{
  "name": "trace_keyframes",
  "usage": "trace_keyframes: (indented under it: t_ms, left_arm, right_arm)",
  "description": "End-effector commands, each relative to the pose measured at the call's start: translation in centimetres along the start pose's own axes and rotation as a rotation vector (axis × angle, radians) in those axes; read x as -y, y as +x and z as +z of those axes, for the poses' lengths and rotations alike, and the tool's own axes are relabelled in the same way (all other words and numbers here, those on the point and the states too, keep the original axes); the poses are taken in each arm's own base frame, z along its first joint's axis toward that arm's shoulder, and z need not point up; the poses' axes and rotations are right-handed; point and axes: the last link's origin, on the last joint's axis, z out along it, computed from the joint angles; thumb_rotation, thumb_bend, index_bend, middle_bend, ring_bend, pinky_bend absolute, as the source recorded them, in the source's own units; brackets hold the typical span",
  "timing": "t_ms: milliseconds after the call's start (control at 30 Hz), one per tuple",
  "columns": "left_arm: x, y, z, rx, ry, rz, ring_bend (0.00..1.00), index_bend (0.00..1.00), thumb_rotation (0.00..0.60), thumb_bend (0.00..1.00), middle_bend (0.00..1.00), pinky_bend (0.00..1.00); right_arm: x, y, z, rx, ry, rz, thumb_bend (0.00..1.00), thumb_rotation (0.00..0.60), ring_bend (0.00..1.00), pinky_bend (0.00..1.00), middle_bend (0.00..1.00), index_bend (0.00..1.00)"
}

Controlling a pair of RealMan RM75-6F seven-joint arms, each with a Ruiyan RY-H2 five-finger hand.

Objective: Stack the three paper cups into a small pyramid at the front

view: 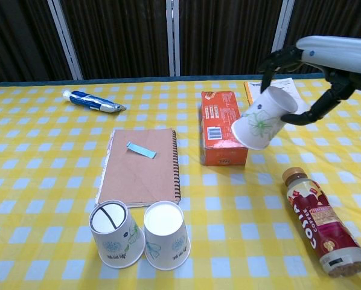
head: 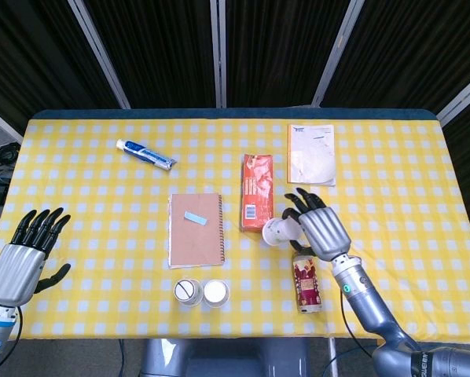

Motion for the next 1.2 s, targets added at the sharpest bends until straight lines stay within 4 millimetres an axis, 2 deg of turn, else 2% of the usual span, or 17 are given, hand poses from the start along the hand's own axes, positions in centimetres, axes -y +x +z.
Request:
trace_keyframes:
  t_ms: [33, 200, 833, 1200]
  left_arm:
    - [0.0, 0.0, 0.0, 0.001, -0.001, -0.001, 0.00, 0.00, 0.600, 0.26, 0.00, 0.00]
    - [0.1, 0.2, -0.1, -0.005, -0.003, -0.005, 0.00, 0.00, 0.600, 0.26, 0.00, 0.00]
    - [0.0, 0.1, 0.0, -0.001, -0.006, -0.001, 0.00, 0.00, 0.600, 0.26, 0.00, 0.00]
    - [0.0, 0.2, -0.1, 0.003, -0.007, -0.002, 0.00, 0.00, 0.600, 0.26, 0.00, 0.00]
  right_arm:
    - [2.6, 0.0, 0.1, -0.007, 0.086, 0.037, 0.22, 0.600, 0.00, 0.16, 0.13, 0.49]
    - [4.1, -0.5, -0.3, 0.024, 0.138, 0.057, 0.22, 0.600, 0.00, 0.16, 0.13, 0.49]
    - [6.7, -0.4, -1.8, 0.099, 0.287, 0.105, 0.21, 0.600, 0.00, 0.16, 0.14, 0.49]
    - [8.5, -1.5, -2.1, 0.120, 0.341, 0.122, 0.21, 0.600, 0.00, 0.16, 0.14, 0.49]
